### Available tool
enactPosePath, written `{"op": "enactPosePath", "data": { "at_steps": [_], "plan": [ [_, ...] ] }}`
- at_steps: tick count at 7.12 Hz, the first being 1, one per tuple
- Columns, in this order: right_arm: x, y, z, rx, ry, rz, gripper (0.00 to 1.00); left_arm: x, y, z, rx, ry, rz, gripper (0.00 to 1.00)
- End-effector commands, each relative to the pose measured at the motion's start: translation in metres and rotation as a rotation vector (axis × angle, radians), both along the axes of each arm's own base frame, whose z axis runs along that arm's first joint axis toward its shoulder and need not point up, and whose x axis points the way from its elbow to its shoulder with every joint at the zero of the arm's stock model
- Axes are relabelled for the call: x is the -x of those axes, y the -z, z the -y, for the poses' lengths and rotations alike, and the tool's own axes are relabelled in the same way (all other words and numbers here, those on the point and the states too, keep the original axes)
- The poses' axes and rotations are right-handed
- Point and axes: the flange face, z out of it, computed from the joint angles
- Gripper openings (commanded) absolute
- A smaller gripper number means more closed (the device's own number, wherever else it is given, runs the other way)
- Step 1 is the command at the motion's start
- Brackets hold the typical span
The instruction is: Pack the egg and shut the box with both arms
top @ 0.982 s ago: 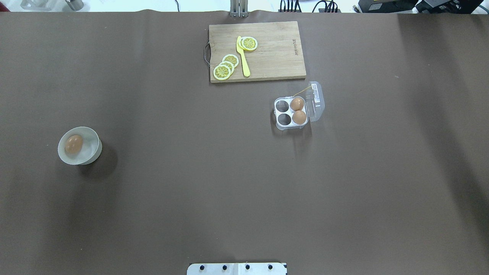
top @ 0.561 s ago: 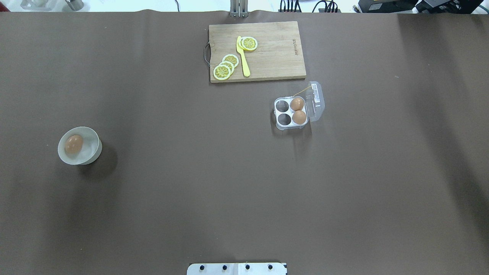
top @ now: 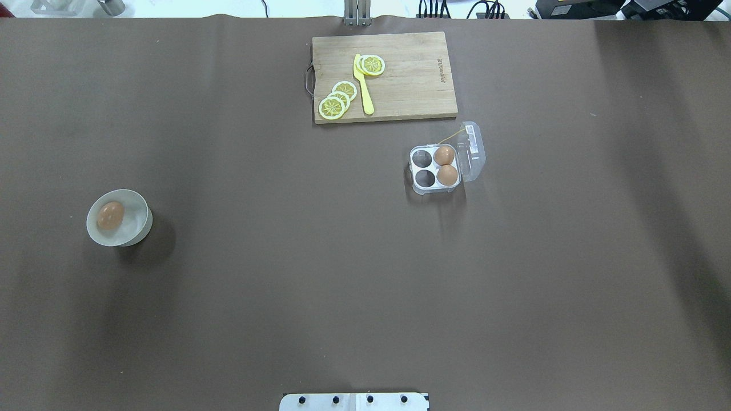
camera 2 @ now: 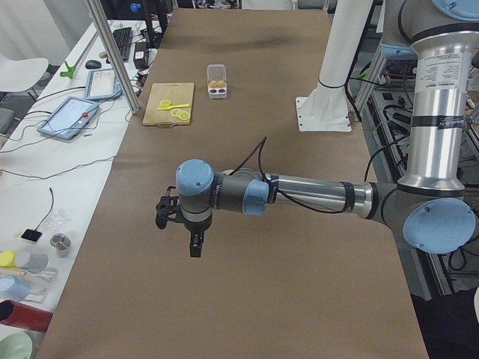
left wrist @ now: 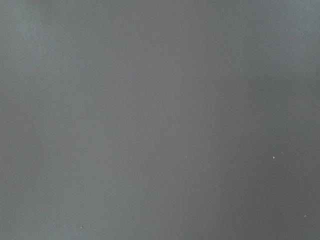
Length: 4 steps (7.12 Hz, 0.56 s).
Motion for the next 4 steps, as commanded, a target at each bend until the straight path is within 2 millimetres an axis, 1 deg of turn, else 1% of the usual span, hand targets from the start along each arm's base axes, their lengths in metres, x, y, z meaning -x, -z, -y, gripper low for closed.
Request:
{"op": "enactPosePath", "data": {
  "at_steps": [1, 2, 3, 4],
  "plan": [
    [0.000, 0.002, 0.001, -0.002, -0.001, 0.004, 1.00, -0.001, 0.025, 0.007, -0.048, -0.002, -0.004, 0.98],
    [0.000, 0.009, 0.002, -0.003, -0.011, 0.005, 1.00, -0.016, 0.046, 0.013, -0.091, -0.031, -0.003, 0.98],
    [0.000, 0.020, 0.000, 0.011, -0.042, 0.008, 1.00, -0.033, 0.048, 0.015, -0.107, -0.066, -0.006, 0.98],
    [0.000, 0.024, -0.001, 0.015, -0.050, 0.011, 1.00, -0.040, 0.054, 0.018, -0.144, -0.064, -0.007, 0.98]
  ]
}}
